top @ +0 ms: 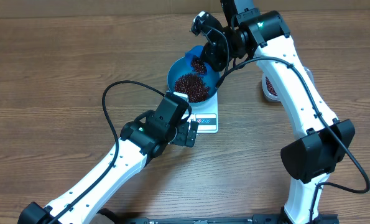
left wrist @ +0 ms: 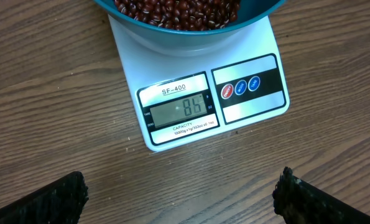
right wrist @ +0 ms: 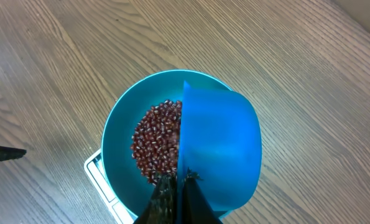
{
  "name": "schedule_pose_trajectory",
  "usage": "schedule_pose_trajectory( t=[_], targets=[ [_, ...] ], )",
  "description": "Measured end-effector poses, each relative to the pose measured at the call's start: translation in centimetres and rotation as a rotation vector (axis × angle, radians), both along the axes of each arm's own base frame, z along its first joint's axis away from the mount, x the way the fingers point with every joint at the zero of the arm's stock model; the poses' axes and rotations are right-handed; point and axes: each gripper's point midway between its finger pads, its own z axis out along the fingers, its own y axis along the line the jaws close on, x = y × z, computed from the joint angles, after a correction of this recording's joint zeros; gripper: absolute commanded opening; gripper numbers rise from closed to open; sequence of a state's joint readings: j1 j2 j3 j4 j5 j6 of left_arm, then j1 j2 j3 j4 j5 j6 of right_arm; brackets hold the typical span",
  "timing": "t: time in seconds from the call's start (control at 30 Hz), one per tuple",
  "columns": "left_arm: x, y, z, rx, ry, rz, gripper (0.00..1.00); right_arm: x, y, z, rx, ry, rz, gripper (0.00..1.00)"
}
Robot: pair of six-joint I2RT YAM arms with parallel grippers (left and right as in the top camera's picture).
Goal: Scoop item into bowl and weigh 150g on scale
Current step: 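Tilt the scoop to pour red beans into the teal bowl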
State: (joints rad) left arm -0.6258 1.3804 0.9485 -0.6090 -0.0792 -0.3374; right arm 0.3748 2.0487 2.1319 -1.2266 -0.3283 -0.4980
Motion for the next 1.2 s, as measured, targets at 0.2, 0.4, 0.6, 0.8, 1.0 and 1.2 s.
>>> schedule_pose_trajectory(
  t=[0.2, 0.4, 0.6, 0.8, 1.0, 1.2],
  targets=[
    [0.0, 0.0, 0.0, 0.0, 0.0, 0.0, 0.99, 0.2, 0.3, 0.2, 0.017, 0.001, -0.019, 0.04],
    [0.0, 0.0, 0.0, 0.0, 0.0, 0.0, 0.99, 0.0, 0.3, -0.1, 0.003, 0.018, -0.047, 0.04],
    [0.0, 0.0, 0.0, 0.0, 0.0, 0.0, 1.0, -0.4, 0.2, -0.3, -0.017, 0.033, -0.064, 0.04],
    [0.0, 0.0, 0.0, 0.0, 0.0, 0.0, 1.0, 0.3, 0.5, 0.0, -0.023, -0.013, -0.058, 0.04],
    [0.0, 0.0, 0.0, 0.0, 0.0, 0.0, 1.0, -0.5, 1.3, 0.7, -0.057, -0.055, -0.003, 0.04],
    [0.0, 0.0, 0.0, 0.0, 0.0, 0.0, 1.0, -1.8, 1.3, 1.5, -0.141, -0.104, 0.04, 0.04]
  ],
)
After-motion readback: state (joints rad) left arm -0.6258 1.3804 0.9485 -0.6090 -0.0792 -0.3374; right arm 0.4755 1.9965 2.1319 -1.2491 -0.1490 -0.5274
